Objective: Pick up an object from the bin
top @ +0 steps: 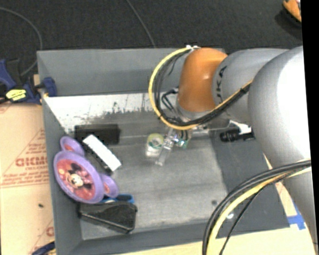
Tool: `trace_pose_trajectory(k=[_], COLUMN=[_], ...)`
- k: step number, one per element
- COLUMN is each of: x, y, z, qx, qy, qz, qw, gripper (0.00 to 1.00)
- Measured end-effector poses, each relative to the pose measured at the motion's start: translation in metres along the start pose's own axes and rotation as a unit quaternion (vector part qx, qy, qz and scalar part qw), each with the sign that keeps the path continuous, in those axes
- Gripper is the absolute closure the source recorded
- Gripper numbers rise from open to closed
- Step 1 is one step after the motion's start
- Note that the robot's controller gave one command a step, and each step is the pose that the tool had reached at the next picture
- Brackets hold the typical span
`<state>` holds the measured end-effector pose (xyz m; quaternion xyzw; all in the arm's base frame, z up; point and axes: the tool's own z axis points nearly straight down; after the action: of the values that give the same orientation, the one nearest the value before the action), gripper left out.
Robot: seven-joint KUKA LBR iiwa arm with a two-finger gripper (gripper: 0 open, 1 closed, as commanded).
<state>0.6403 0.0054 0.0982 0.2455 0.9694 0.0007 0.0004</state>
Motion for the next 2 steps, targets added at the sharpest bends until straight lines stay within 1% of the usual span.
trace_pose_trajectory(k=[1, 2], x=[0.013, -0.016], y=[-0.001, -0.01], z=[0.026, 0.029], qx=[-0.003, 0.003], qy=[-0.0112, 0.0056], qz=[-0.039, 0.076], qw=[0.9992, 0.9971], gripper=[0.0, 1.0])
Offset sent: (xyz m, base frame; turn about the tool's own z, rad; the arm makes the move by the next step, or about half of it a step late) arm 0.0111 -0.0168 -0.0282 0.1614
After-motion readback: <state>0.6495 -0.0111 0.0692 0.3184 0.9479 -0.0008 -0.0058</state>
